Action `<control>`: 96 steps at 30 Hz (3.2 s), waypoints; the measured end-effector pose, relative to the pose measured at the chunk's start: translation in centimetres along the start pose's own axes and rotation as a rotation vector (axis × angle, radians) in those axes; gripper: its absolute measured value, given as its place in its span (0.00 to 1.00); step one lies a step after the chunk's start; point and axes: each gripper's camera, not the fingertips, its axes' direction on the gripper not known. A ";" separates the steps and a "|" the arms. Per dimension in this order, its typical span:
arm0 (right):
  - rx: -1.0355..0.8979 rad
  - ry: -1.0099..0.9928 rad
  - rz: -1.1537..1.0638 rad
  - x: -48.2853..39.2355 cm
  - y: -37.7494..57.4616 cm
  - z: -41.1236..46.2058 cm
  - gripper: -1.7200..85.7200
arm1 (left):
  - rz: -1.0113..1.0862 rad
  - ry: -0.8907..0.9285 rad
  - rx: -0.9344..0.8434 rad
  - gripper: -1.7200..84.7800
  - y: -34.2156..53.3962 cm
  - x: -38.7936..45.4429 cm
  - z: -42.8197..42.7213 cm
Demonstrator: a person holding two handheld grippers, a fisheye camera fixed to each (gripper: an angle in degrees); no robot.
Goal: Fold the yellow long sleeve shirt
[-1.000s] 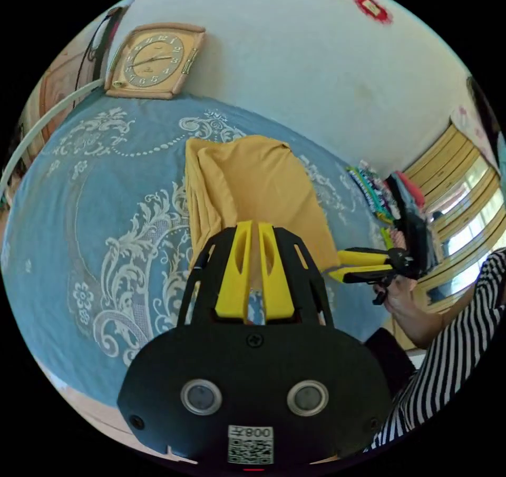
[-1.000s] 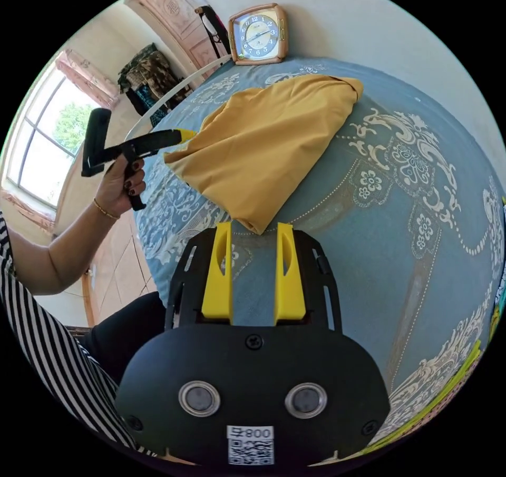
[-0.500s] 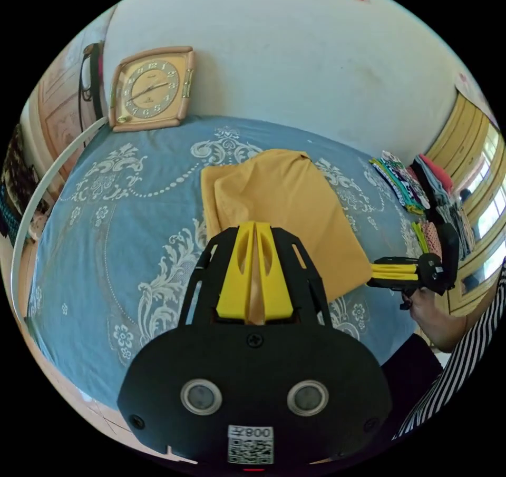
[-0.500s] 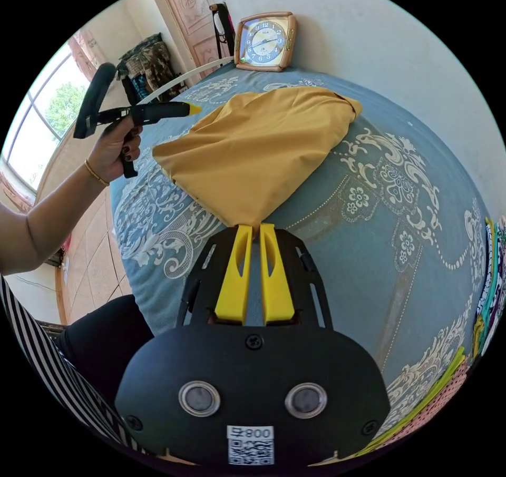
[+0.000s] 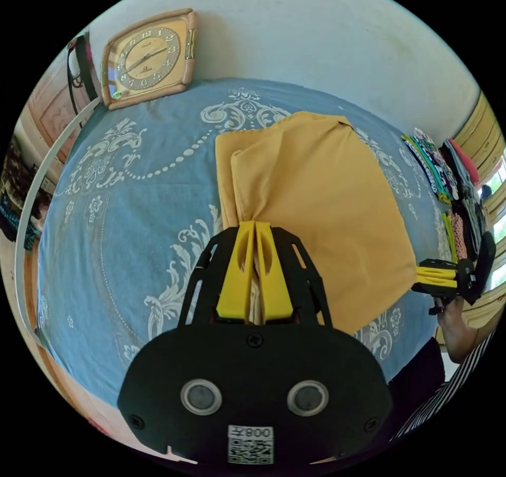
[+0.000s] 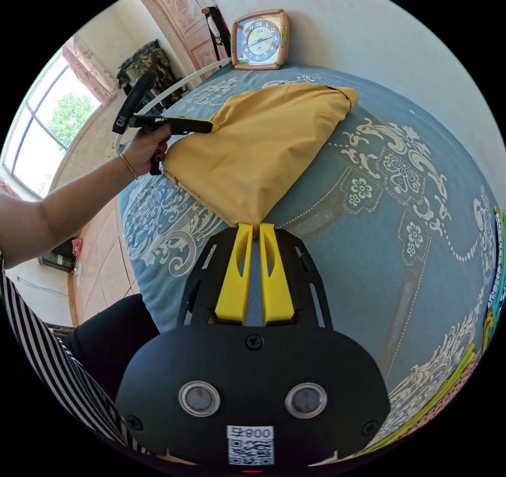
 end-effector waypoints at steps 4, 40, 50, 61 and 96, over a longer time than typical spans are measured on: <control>0.005 -0.037 0.035 1.6 0.4 -0.5 0.05 | -0.054 0.040 0.068 0.03 2.1 1.0 -0.5; 0.129 -0.975 0.458 24.9 2.4 -5.3 0.17 | 0.663 -0.318 0.131 0.05 20.0 26.7 4.2; 0.068 -1.094 0.566 27.2 1.1 -3.2 0.11 | 0.680 -0.323 0.134 0.05 19.3 23.9 3.1; 0.034 -0.986 0.512 28.3 2.1 -7.1 0.05 | 0.015 0.077 0.039 0.09 18.4 6.0 -2.5; -0.076 -1.016 0.554 25.6 20.1 -20.6 0.05 | -0.242 0.593 -0.097 0.15 -1.9 -15.0 2.7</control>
